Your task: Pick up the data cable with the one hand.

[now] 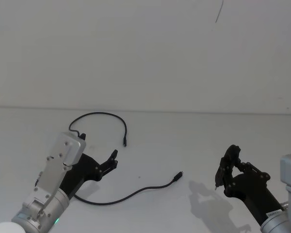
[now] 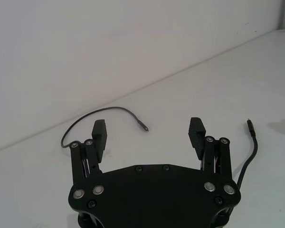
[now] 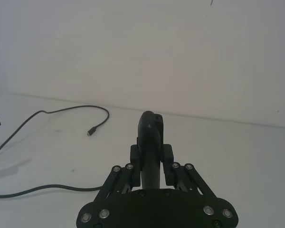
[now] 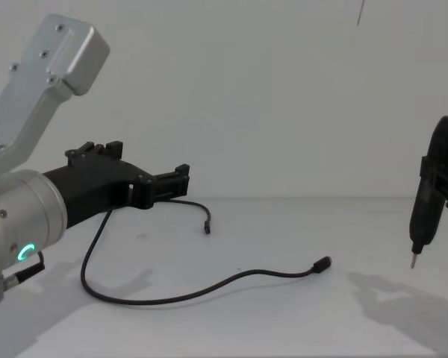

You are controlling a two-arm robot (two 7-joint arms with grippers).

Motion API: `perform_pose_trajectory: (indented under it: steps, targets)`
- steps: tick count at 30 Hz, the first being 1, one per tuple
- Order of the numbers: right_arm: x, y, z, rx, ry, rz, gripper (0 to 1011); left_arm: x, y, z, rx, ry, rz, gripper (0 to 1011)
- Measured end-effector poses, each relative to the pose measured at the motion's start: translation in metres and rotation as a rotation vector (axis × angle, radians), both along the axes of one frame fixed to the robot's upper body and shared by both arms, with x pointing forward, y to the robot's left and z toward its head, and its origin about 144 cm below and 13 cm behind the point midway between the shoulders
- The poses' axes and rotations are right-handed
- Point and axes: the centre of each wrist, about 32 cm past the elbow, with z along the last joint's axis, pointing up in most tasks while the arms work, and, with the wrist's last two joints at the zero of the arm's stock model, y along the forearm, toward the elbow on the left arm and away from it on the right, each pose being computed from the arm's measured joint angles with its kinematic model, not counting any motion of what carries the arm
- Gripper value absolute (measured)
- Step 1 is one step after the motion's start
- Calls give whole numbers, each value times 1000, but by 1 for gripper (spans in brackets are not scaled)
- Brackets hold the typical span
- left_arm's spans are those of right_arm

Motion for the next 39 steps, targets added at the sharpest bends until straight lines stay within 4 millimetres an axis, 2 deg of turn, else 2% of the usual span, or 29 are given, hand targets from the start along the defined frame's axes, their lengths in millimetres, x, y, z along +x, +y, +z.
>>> perform_pose_trajectory:
  steps: [19,39]
  targets:
    - [0,0,0,0,0,0,269,1,0,0,4,3,-10,1001]
    - [0,0,0,0,0,0,269,21,6,-8,99,91,-229,1001]
